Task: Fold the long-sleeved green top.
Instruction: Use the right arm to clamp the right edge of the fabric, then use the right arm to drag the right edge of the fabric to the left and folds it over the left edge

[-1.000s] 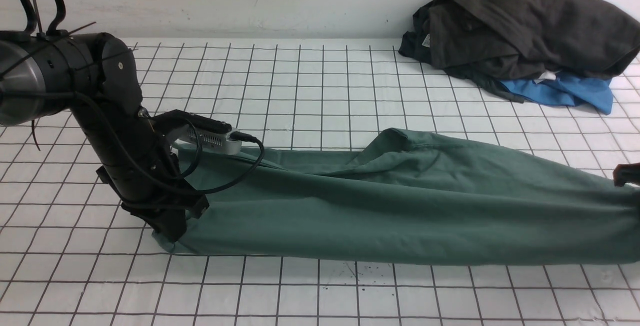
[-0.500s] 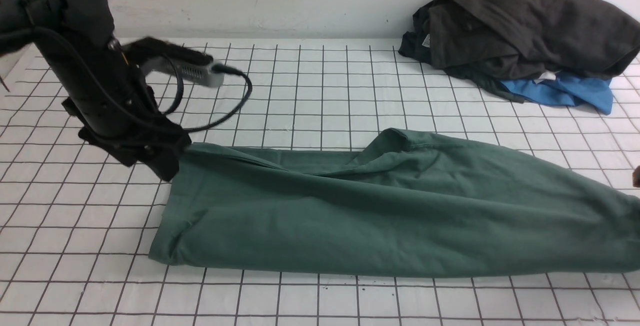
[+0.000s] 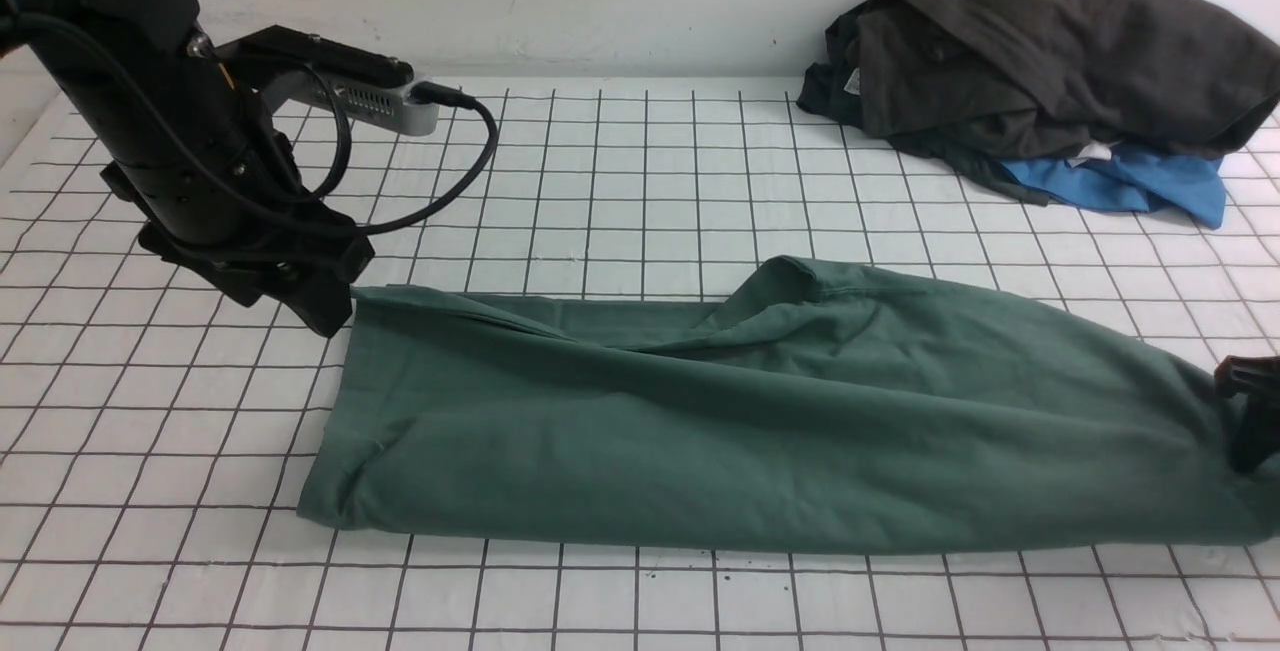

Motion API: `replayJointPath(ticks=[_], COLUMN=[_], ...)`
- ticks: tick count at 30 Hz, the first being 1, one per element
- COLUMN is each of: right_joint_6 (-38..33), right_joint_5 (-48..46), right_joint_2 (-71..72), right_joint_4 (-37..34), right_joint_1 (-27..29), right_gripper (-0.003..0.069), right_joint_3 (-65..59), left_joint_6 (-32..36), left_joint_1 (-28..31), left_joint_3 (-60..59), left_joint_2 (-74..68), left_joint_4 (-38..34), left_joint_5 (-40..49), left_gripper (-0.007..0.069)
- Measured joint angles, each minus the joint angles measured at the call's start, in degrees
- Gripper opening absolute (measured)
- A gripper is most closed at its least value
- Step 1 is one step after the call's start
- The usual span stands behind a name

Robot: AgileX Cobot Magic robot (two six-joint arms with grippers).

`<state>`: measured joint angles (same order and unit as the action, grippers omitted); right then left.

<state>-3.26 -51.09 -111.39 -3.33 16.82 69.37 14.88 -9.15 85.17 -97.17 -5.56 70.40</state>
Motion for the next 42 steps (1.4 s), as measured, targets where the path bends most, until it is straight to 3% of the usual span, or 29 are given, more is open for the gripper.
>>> replayJointPath(ticks=[6,14,19,21,25,26,27,28,29,30,36,42], right_joint_6=[-1.11,4.04,3.91,2.79,-0.57,-0.66,-0.84,-0.86,-0.91,-0.9,-0.9,-0.97], right_joint_5=[-0.28,-3.9,-9.91,-12.58,-19.13,-19.21,-19.49,-19.36,-19.29,-18.15,-11.95,-8.09], right_joint_2=[0.5,10.87,18.66,20.42,20.55,20.42,18.83,17.62,17.62,14.51,2.84,-9.35], right_joint_4=[-1.24,8.37,9.5,8.66,3.72,3.72,1.58,0.35,0.1,-2.15,-9.53,-15.93], right_joint_1=[0.0,0.0,-3.3,-6.74,-22.11,-22.88,-29.62,-33.16,-33.16,-39.47,-50.63,-56.19], right_gripper=[0.0067,0.0049,0.0049,0.0049,0.0049,0.0049,0.0049,0.0049,0.0049,0.0049,0.0049,0.0049], right_joint_3=[0.0,2.0,9.27,12.75,22.63,22.63,25.22,26.46,26.69,28.72,35.18,43.51], left_joint_6=[0.0,0.0,0.0,0.0,0.0,0.0,0.0,0.0,0.0,0.0,0.0,0.0], left_joint_1=[0.0,0.0,0.0,0.0,0.0,0.0,0.0,0.0,0.0,0.0,0.0,0.0], left_joint_3=[0.0,0.0,0.0,0.0,0.0,0.0,0.0,0.0,0.0,0.0,0.0,-2.34], left_joint_2=[0.0,2.31,4.52,5.23,7.0,7.08,7.91,8.47,8.79,10.42,18.7,25.12], left_joint_4=[0.06,0.1,0.1,0.1,0.15,0.15,0.15,0.15,0.15,0.15,0.73,1.31], left_joint_5=[0.0,0.0,0.0,0.0,0.0,0.0,0.0,0.0,0.0,0.0,0.52,1.44], left_gripper=[0.0441,0.0345,0.0277,0.025,0.0179,0.0173,0.0153,0.0141,0.0139,0.012,0.0096,0.0096])
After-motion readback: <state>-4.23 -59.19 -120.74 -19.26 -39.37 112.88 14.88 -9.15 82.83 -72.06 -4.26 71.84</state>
